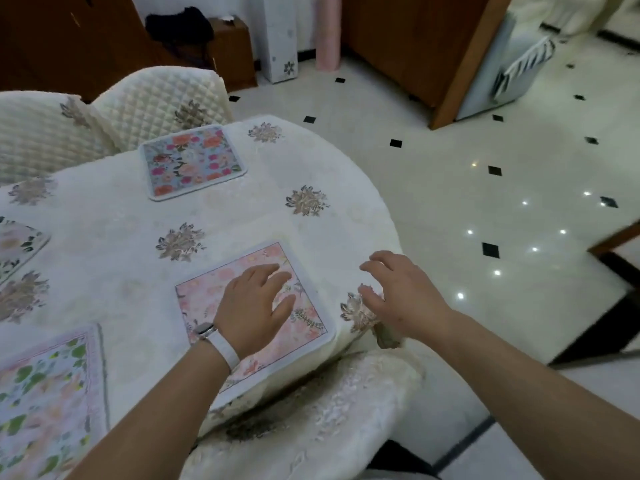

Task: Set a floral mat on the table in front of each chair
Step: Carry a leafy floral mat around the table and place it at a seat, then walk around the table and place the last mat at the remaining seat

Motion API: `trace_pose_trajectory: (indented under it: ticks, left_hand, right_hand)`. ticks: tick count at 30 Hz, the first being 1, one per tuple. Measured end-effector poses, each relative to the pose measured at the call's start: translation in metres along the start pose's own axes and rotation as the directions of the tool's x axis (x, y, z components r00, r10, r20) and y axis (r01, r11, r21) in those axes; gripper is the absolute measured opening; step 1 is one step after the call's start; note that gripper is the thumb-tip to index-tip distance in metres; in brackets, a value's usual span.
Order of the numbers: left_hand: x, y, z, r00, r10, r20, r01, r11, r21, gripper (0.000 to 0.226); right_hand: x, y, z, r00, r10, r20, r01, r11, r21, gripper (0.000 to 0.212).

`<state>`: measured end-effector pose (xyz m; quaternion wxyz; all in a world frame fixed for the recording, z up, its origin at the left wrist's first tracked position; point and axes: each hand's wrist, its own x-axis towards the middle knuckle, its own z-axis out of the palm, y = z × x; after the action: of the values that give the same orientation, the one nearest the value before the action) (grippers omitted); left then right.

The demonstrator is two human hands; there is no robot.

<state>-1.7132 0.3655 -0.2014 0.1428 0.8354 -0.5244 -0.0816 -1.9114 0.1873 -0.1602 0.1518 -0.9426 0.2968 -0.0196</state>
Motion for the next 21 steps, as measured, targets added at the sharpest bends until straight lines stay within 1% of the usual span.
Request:
trace_pose_trajectory:
  ticks: [5, 10, 15, 21]
  left_hand:
    - [0.032, 0.035, 0.013, 0.995, 0.097, 0.025, -0.096, 0.995, -0.025, 0.052]
    - [0.068, 0.071, 0.025, 0.988, 0.153, 0.024, -0.153, 0.988, -0.013, 0.049]
    - [0.119, 0.12, 0.052, 0.988, 0.148, 0.049, -0.148, 0.989, 0.004, 0.049]
    - [0.191, 0.206, 0.081, 0.985, 0.15, 0.083, -0.153, 0.988, 0.03, 0.049]
  right_hand:
    - [-0.013, 0.032, -0.011, 0.995, 0.099, -0.023, -0.099, 0.995, 0.001, 0.04]
    - [-0.011, 0.08, -0.018, 0.988, 0.155, -0.025, -0.154, 0.988, 0.031, 0.045]
    - [0.002, 0.156, -0.023, 0.985, 0.174, -0.016, -0.172, 0.982, 0.077, 0.046]
    - [0.031, 0.263, -0.048, 0.988, 0.151, 0.015, -0.152, 0.985, 0.082, 0.047]
